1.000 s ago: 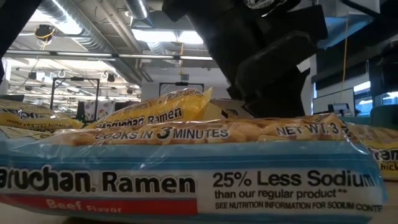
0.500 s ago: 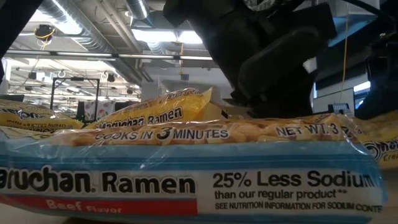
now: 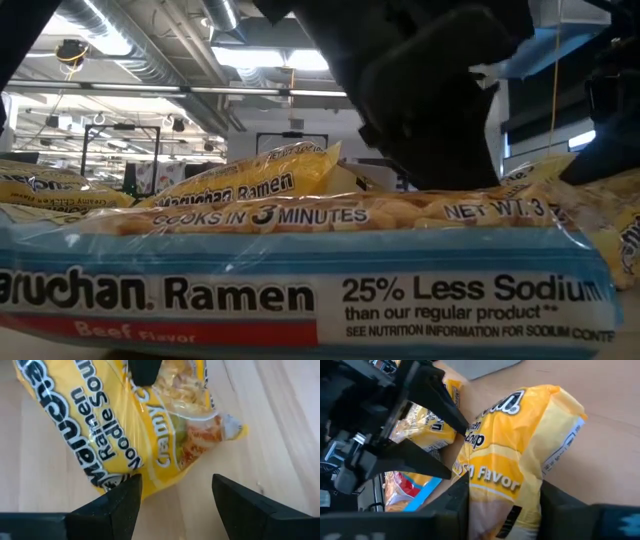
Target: Sort Maruchan noodles
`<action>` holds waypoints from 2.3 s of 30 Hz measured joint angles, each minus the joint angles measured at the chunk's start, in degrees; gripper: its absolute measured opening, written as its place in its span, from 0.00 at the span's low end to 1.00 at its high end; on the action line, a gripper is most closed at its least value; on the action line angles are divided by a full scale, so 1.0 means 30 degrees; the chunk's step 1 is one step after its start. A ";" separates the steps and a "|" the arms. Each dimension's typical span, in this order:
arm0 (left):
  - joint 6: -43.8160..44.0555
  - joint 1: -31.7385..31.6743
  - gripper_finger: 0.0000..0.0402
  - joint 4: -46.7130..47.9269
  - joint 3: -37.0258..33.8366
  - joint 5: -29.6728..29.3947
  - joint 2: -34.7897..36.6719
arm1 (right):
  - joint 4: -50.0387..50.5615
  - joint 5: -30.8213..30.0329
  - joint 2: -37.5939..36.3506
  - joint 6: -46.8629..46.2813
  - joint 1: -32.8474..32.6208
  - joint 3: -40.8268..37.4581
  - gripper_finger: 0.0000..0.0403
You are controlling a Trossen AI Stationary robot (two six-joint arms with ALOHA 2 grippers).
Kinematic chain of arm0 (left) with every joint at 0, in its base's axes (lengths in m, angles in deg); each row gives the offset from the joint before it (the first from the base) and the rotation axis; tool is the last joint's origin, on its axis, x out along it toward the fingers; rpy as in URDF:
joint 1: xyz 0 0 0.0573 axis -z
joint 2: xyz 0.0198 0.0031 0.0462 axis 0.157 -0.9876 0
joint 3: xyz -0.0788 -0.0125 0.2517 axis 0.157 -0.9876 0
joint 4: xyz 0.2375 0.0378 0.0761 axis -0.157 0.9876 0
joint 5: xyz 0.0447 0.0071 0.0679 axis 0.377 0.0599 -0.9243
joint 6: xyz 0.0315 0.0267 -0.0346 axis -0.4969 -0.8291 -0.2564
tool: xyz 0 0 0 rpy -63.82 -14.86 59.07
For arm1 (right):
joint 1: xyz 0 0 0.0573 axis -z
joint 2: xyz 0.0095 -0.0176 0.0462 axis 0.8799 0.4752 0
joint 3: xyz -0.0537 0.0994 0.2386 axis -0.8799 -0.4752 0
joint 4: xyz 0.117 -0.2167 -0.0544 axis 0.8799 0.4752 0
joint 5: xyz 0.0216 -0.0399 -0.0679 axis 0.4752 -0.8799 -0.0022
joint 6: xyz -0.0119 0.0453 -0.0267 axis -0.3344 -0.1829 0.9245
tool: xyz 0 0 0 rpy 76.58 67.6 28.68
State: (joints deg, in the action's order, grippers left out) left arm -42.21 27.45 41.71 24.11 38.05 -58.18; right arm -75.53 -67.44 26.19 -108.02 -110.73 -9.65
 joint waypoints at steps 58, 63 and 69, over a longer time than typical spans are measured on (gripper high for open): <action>0.3345 0.0621 0.70 -0.8709 -0.9785 -0.0813 0.9266 | -0.0782 -0.3029 0.0044 2.1604 0.0261 0.4874 0.30; 0.3448 0.0615 0.70 -0.8704 -0.9785 -0.0126 0.9266 | -0.1687 -0.2975 0.0044 2.3002 0.0709 0.4874 0.30; 0.3445 0.0610 0.70 -0.8701 -0.9785 0.0163 0.9266 | -0.3688 -0.2607 0.0036 2.5608 0.1175 0.4889 0.30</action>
State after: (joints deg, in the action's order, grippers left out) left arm -31.87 29.28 15.60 -5.24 38.54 -30.39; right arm -86.60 -75.26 26.30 -31.20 -107.20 5.01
